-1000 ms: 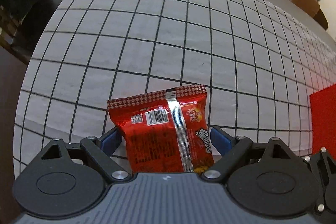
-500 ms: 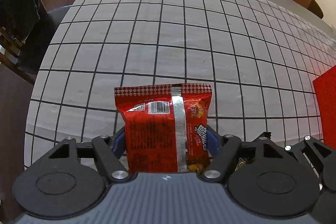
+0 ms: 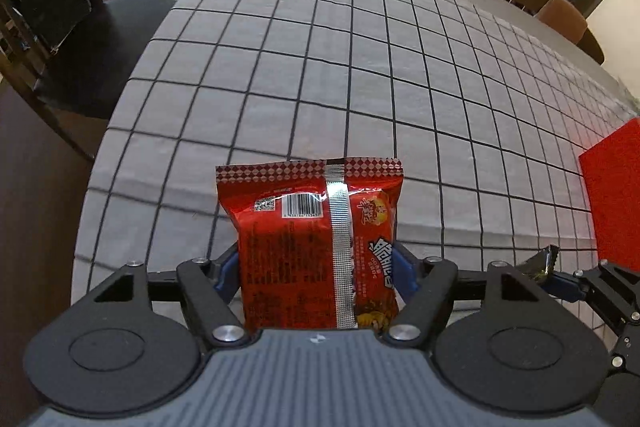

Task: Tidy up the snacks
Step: 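Grasp the red chips packet with the left tool while the right tool grasps the dark wrapped bar, then carry the red chips packet and dark bar over the red box with both tools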

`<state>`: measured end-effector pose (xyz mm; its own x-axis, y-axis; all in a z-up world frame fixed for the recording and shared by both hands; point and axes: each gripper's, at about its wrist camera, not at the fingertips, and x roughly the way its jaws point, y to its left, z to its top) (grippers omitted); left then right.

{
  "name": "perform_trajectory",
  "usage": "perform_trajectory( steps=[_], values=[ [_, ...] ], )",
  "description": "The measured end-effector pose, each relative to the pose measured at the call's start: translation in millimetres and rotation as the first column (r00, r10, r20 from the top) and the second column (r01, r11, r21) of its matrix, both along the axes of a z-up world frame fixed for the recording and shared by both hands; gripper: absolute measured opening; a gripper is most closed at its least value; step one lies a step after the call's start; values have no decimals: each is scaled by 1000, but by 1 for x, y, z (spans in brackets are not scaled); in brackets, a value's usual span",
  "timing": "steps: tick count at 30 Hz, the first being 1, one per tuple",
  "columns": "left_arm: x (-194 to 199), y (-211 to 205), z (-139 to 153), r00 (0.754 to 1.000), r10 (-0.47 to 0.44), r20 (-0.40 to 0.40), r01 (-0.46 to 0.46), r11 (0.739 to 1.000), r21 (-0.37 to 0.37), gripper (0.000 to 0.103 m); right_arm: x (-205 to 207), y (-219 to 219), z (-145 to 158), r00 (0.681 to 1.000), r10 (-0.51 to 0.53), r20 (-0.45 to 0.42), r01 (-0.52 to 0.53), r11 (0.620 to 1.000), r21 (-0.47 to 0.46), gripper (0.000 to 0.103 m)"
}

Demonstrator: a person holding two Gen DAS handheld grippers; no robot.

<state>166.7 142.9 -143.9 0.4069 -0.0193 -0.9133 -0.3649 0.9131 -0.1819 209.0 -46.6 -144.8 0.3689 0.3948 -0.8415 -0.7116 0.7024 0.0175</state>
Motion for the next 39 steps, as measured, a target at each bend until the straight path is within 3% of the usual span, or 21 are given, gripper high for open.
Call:
perform_trajectory(
  steps=[9,18,30,39],
  values=[
    [-32,-10,13,999,-24,30,24,1000,-15,72,-16,-35,8,995,-95,-18,96,994,56,52],
    [-51,-29,34,995,-72,69,74,997,-32,72,-30,-67,35,982,-187,-16,187,970,157,52],
    [-55,-75,87,970,-159,184,161,987,4,72,-40,-122,90,944,-327,52,297,905,305,52],
    [-39,-132,118,947,-203,249,197,979,52,72,-28,-175,113,919,-376,121,309,874,375,52]
  ],
)
